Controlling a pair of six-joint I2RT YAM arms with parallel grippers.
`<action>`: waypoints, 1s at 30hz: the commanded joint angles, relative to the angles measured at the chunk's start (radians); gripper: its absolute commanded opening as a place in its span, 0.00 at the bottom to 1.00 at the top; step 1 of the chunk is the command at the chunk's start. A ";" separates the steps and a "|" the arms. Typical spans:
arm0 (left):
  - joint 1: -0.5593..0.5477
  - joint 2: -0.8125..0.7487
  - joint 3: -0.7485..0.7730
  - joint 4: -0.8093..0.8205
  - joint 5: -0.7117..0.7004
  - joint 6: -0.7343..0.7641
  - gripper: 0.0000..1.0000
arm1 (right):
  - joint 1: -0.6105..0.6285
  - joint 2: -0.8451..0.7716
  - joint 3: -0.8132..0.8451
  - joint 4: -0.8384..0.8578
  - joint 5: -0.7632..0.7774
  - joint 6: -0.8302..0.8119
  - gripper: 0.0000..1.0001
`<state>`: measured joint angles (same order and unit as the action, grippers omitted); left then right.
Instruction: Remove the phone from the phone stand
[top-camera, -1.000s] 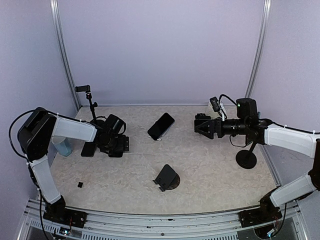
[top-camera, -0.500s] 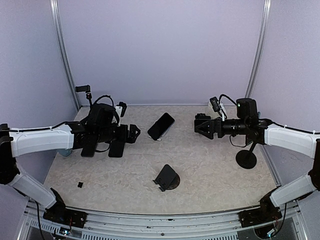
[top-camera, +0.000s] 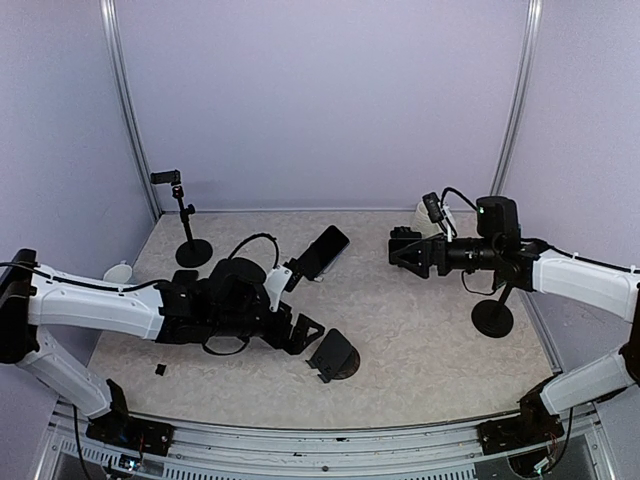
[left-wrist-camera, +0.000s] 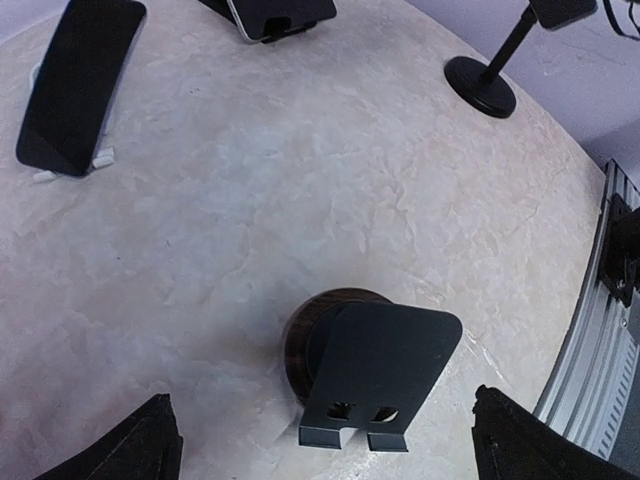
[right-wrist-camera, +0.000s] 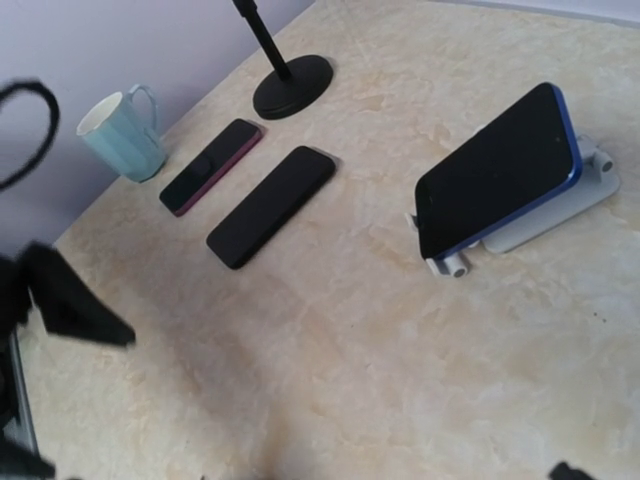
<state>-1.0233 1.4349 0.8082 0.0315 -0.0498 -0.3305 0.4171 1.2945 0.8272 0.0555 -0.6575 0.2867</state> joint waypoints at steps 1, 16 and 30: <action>-0.053 0.076 0.008 0.065 0.019 0.012 0.99 | 0.009 -0.030 -0.019 0.014 0.003 0.004 1.00; -0.105 0.305 0.124 0.079 0.012 0.038 0.99 | 0.009 -0.040 -0.036 0.004 0.013 -0.006 1.00; -0.117 0.398 0.181 0.088 0.000 0.027 0.92 | 0.009 -0.026 -0.037 0.012 0.014 -0.008 1.00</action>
<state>-1.1351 1.8137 0.9554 0.1032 -0.0334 -0.3073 0.4171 1.2732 0.8024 0.0547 -0.6495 0.2855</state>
